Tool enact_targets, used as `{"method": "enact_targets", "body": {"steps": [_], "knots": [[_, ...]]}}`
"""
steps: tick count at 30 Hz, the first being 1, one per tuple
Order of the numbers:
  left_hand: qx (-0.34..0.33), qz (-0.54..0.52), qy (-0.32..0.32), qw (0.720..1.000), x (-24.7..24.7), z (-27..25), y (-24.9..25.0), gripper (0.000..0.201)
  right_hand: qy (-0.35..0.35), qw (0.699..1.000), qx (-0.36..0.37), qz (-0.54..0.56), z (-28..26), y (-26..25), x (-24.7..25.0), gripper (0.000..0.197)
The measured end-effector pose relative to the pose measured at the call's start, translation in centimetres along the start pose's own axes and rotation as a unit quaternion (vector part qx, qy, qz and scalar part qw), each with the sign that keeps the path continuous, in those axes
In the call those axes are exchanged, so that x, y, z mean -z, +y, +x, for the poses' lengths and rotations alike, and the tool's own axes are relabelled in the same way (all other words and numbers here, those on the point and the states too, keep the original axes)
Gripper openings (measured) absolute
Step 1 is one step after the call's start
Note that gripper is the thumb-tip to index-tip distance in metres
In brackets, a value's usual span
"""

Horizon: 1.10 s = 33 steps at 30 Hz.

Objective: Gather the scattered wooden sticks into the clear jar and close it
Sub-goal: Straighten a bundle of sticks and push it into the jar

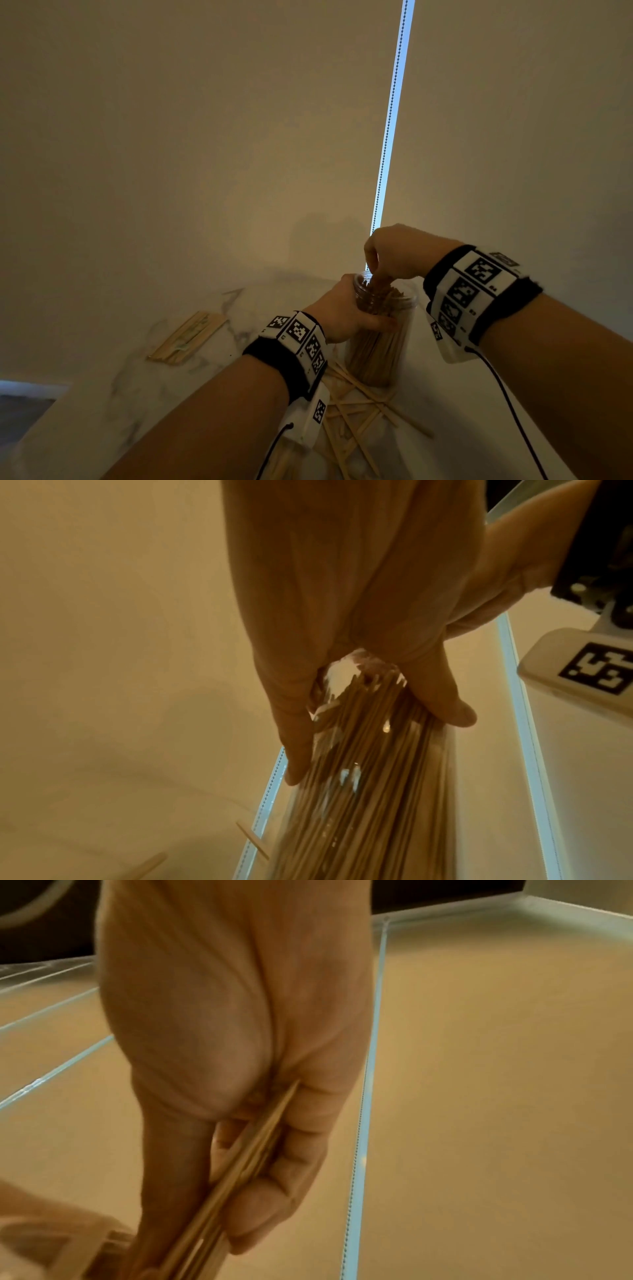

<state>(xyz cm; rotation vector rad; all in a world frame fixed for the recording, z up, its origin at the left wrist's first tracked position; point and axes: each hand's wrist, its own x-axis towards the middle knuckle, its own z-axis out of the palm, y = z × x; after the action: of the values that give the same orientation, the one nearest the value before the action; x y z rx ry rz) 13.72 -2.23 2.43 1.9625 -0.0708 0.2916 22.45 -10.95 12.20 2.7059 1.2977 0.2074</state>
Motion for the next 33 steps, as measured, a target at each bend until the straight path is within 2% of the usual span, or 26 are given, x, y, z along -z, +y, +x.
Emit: {"method": "enact_targets", "body": {"steps": [3, 5, 6, 7, 9, 10, 11, 16, 18, 20, 23, 26, 29, 32, 33], "knots": [[0.025, 0.001, 0.020, 0.999, 0.0, 0.2, -0.7, 0.049, 0.014, 0.997, 0.014, 0.080, 0.0, 0.1, -0.9, 0.007], [0.048, 0.011, 0.031, 0.998, 0.0, 0.5, -1.2, 0.077, -0.004, 0.995, 0.018, 0.100, 0.3, -0.1, -1.8, 0.011], [0.052, 0.009, 0.033, 0.998, 0.0, 0.6, -1.3, 0.085, -0.020, 0.993, 0.014, 0.115, 0.4, 0.0, -1.9, 0.013], [0.047, 0.009, 0.030, 0.998, 0.0, 0.5, -1.2, 0.085, -0.039, 0.988, 0.002, 0.148, 0.5, 0.2, -1.9, 0.014], [0.039, 0.002, 0.016, 0.999, 0.0, 0.5, -1.1, 0.062, -0.077, 0.963, -0.027, 0.256, 0.2, 1.2, -1.3, 0.013], [0.027, 0.000, 0.010, 1.000, 0.0, 0.5, -1.1, 0.047, -0.083, 0.949, -0.034, 0.302, -0.1, 1.7, -0.9, 0.013], [0.018, 0.001, 0.005, 1.000, 0.1, 0.3, -0.8, 0.041, -0.078, 0.943, -0.032, 0.321, -0.4, 2.2, -0.6, 0.014], [0.002, -0.032, 0.003, 0.999, -0.1, 0.0, -0.5, 0.042, -0.028, 0.980, 0.009, 0.199, -0.8, 2.0, -1.5, 0.009], [0.005, -0.036, 0.007, 0.999, 0.0, -0.2, -0.4, 0.043, -0.003, 0.976, 0.008, 0.218, -1.2, 2.2, -1.5, 0.017], [-0.003, -0.034, 0.000, 0.999, 0.1, 0.0, -0.7, 0.045, -0.028, 0.970, 0.008, 0.240, -2.0, 2.8, -0.8, 0.013], [0.001, -0.016, 0.001, 1.000, 0.1, 0.0, -0.7, 0.047, -0.058, 0.978, 0.008, 0.199, -2.4, 2.9, -0.6, 0.014], [0.002, -0.019, 0.002, 1.000, 0.0, -0.1, -0.6, 0.051, -0.008, 0.988, 0.007, 0.153, -1.6, 1.7, -2.0, 0.015], [0.009, -0.015, 0.016, 1.000, -0.2, -0.1, -0.8, 0.052, 0.032, 0.985, 0.007, 0.172, -1.3, 1.0, -2.9, 0.009], [0.014, -0.024, 0.000, 1.000, 0.2, -0.3, -0.2, 0.047, 0.018, 0.982, 0.004, 0.190, -1.9, 0.9, -2.8, 0.020], [0.033, -0.016, -0.019, 0.999, 0.7, -0.2, -0.3, 0.055, 0.038, 0.981, 0.001, 0.190, -2.4, 0.8, -2.6, 0.022]]}}
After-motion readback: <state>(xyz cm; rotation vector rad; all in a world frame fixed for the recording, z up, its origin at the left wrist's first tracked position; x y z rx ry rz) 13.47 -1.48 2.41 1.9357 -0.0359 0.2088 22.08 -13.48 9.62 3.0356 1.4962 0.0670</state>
